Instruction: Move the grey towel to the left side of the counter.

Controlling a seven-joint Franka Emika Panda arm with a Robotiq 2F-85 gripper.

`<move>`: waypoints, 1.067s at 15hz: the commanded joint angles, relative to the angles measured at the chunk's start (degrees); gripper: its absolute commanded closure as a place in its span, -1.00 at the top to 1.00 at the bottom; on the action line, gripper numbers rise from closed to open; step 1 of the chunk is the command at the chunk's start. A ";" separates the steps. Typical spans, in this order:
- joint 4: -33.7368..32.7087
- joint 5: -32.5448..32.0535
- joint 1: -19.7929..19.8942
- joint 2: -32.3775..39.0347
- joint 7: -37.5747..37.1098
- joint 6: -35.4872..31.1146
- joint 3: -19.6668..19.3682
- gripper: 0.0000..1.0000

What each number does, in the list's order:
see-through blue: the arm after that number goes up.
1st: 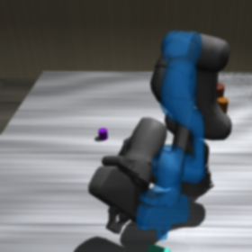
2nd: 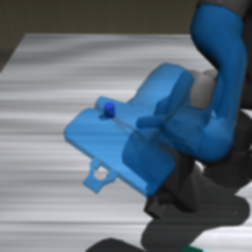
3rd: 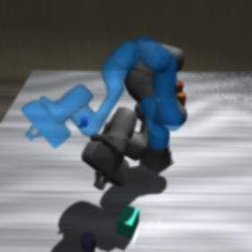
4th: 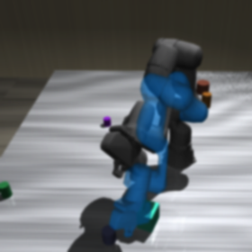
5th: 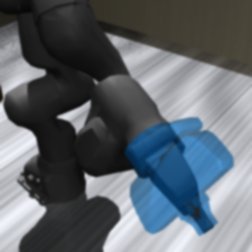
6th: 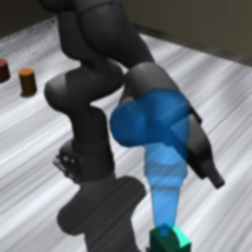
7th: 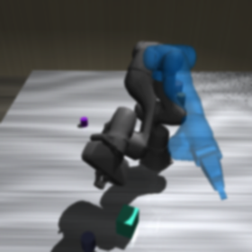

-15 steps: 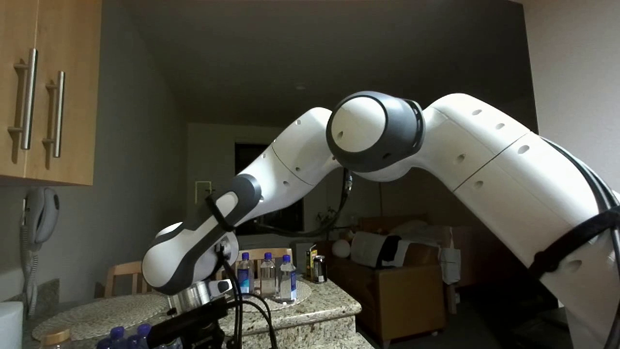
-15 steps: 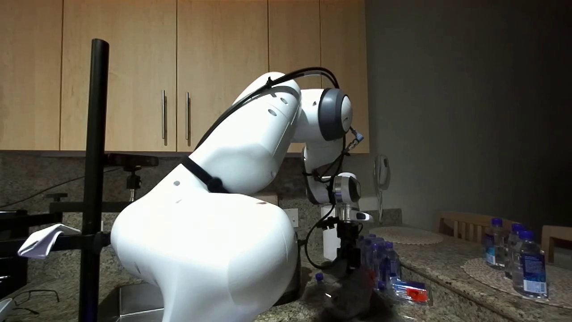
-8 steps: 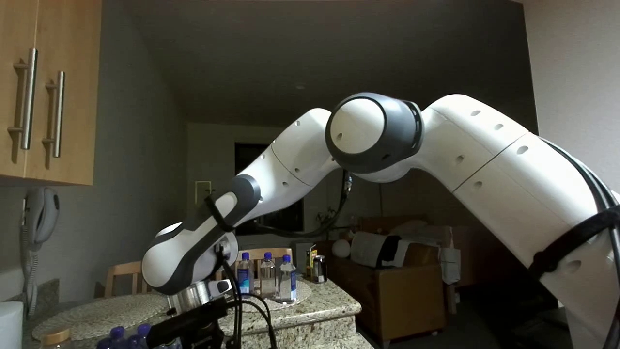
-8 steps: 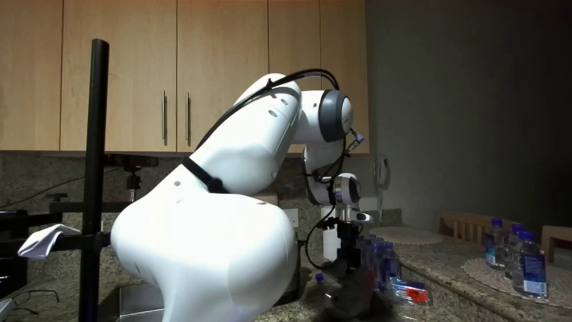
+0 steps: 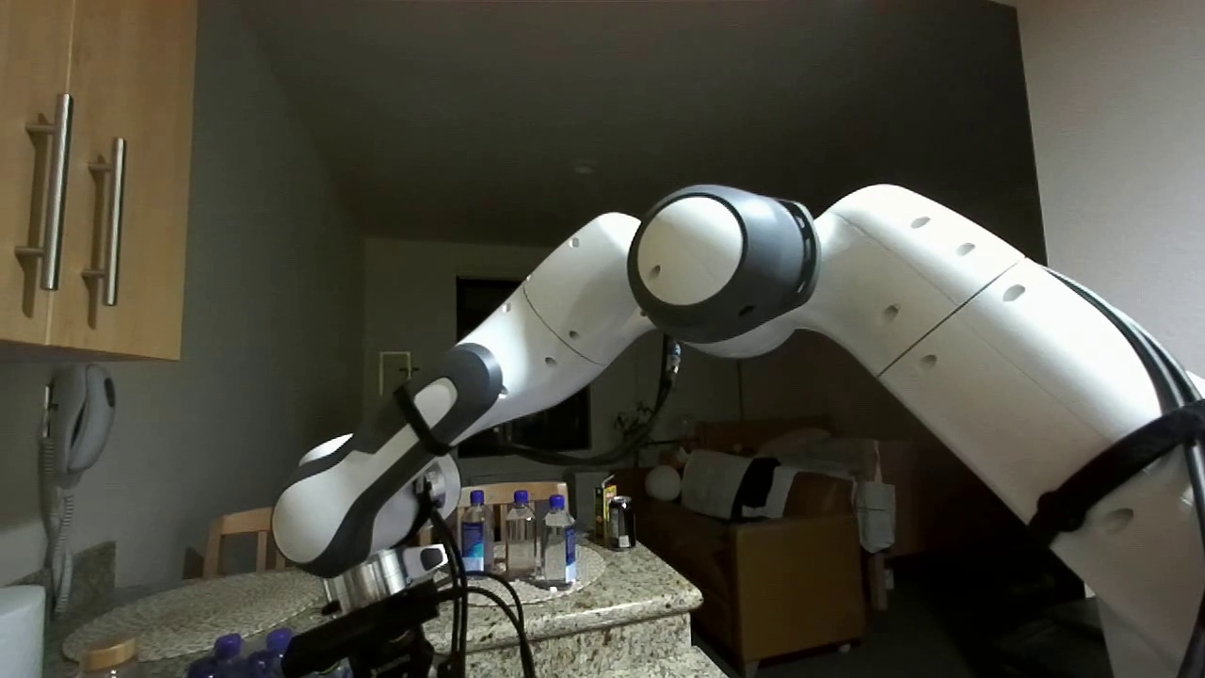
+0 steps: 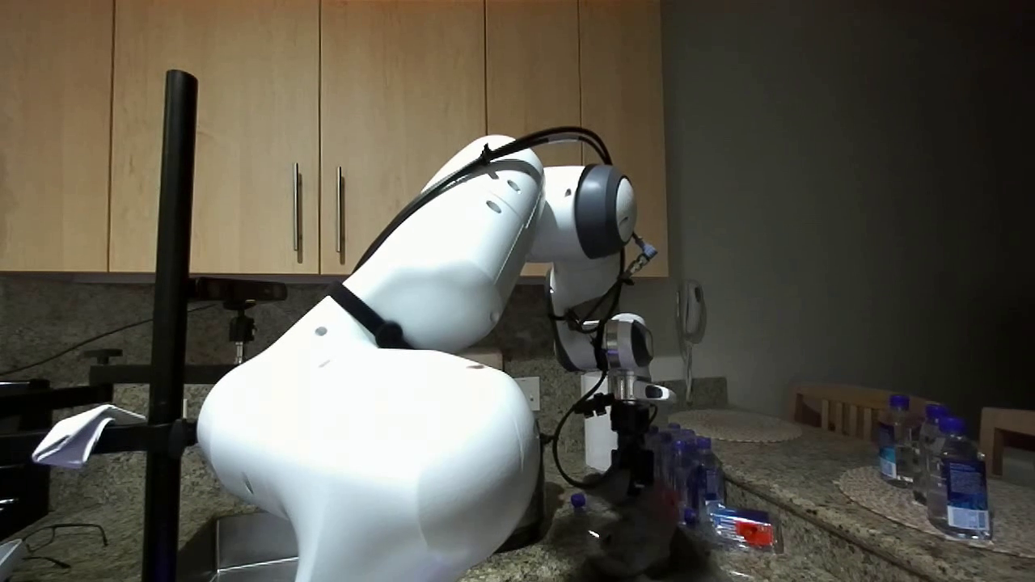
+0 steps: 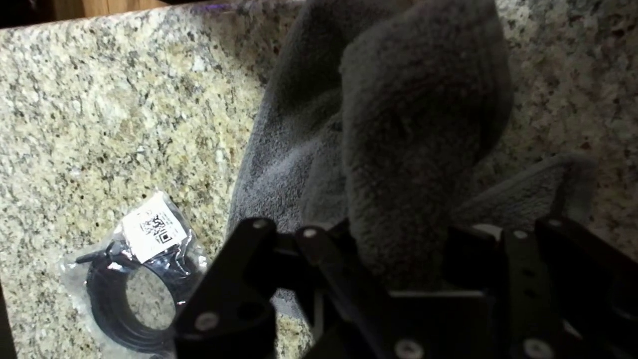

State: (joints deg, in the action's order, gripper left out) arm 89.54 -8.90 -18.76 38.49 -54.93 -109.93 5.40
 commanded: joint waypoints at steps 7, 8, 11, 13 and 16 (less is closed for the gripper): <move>-9.48 5.66 0.63 7.31 -0.93 4.84 -1.52 -0.89; -10.11 6.46 0.90 7.93 -0.92 5.11 -1.60 -0.90; -12.90 10.46 2.27 10.47 -0.49 6.15 -1.24 -0.91; -14.83 12.21 2.27 12.30 -1.97 6.87 -1.69 -0.89; -17.08 13.82 2.00 14.50 -3.24 7.80 -2.18 -0.37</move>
State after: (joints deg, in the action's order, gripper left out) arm 75.63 2.54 -16.93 50.67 -56.70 -104.56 3.35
